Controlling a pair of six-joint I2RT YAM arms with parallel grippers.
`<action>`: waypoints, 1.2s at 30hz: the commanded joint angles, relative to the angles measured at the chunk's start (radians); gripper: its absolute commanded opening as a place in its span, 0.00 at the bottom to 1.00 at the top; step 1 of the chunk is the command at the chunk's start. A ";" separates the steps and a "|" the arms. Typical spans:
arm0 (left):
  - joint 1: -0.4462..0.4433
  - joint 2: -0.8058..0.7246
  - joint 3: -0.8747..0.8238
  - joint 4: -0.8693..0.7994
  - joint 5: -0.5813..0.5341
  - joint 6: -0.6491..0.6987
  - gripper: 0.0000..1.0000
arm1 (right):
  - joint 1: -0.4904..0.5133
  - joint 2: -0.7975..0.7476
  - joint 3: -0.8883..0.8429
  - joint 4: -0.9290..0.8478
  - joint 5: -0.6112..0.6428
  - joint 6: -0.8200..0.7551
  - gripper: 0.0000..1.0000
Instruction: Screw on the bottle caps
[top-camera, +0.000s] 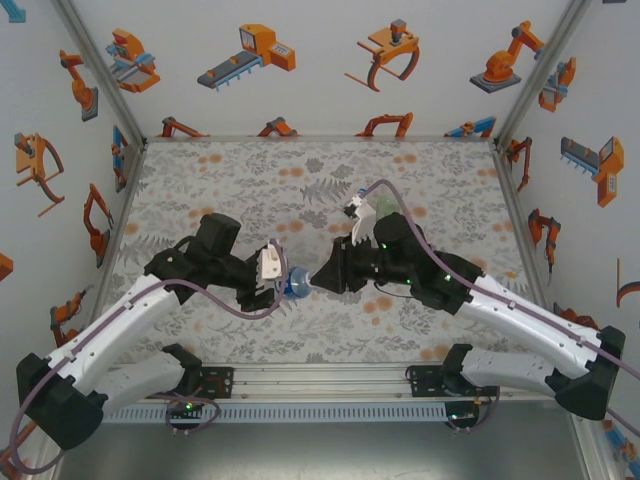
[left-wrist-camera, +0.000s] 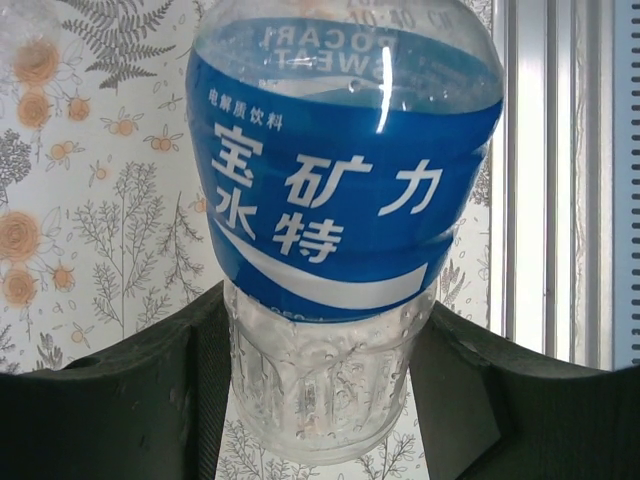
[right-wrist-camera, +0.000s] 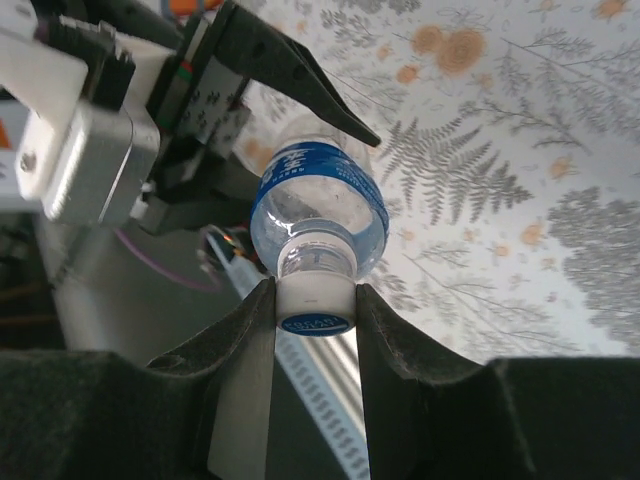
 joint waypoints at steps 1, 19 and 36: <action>-0.009 -0.032 0.016 0.125 0.091 -0.012 0.00 | -0.004 0.008 -0.039 0.134 -0.053 0.230 0.22; -0.002 -0.027 0.020 0.165 -0.122 -0.126 0.00 | -0.124 0.059 0.117 -0.266 -0.101 0.157 0.11; 0.152 -0.073 0.022 0.319 -0.278 -0.408 0.00 | -0.082 0.464 0.166 -0.631 0.022 -0.119 0.12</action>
